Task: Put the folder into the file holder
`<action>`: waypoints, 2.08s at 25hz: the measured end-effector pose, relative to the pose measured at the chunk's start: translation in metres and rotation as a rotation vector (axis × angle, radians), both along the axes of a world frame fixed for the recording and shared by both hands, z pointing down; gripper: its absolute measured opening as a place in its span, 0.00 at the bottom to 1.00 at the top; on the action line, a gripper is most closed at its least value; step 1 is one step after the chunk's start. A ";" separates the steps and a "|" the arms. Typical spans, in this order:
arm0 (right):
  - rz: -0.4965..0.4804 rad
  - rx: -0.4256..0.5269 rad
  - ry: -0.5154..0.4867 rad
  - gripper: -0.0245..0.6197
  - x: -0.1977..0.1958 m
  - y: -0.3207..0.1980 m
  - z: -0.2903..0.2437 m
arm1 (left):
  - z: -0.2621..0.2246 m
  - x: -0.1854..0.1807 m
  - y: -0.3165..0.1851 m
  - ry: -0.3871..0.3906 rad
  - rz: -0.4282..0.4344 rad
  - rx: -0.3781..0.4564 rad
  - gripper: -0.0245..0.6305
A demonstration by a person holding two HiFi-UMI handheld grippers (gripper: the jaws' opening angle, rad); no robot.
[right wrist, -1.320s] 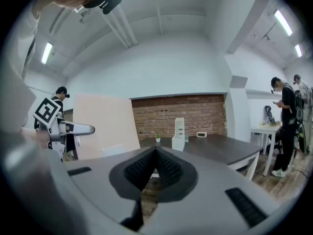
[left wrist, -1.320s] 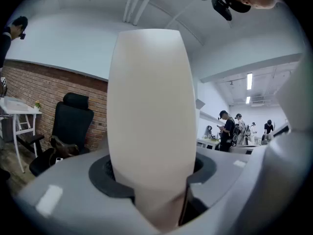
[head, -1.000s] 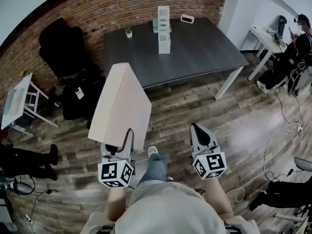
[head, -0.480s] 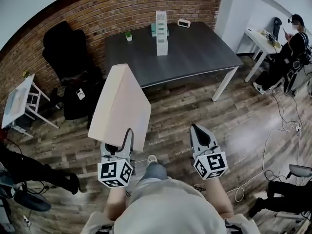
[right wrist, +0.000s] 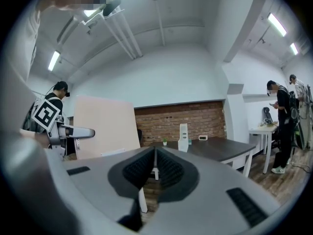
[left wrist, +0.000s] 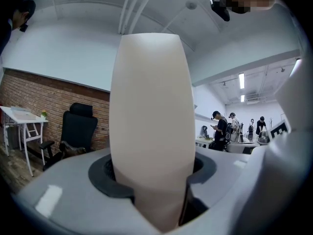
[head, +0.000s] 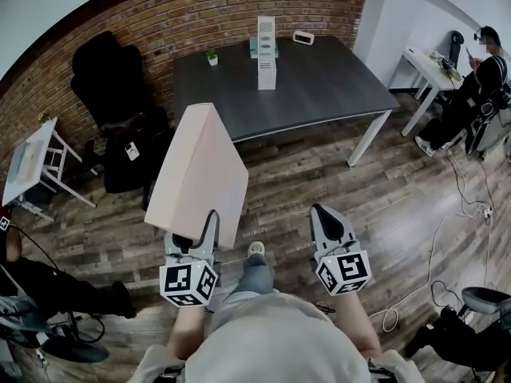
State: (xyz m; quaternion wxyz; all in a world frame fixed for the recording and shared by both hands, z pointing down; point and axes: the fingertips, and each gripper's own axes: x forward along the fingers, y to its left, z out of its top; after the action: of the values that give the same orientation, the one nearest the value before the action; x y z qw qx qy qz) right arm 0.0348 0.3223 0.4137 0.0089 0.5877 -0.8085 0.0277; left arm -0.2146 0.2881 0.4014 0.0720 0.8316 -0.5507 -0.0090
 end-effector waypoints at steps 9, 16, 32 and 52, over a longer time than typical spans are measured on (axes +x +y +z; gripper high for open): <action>-0.074 -0.045 -0.032 0.54 -0.002 -0.045 0.018 | 0.013 0.009 -0.050 0.005 0.006 -0.016 0.45; -0.075 -0.028 -0.028 0.72 0.012 -0.110 0.019 | 0.016 0.023 -0.119 0.016 0.000 -0.019 0.45; -0.052 0.009 -0.010 0.76 0.025 -0.297 -0.009 | -0.024 0.043 -0.316 0.032 0.046 0.052 0.45; -0.016 -0.032 -0.028 0.75 0.030 -0.417 0.010 | -0.055 0.069 -0.467 0.071 0.123 0.100 0.45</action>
State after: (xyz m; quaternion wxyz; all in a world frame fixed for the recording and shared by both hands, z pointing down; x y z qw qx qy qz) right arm 0.0646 -0.0943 0.4241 0.0072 0.5806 -0.8127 0.0489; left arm -0.1454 -0.1788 0.3468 0.0501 0.8655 -0.4945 -0.0617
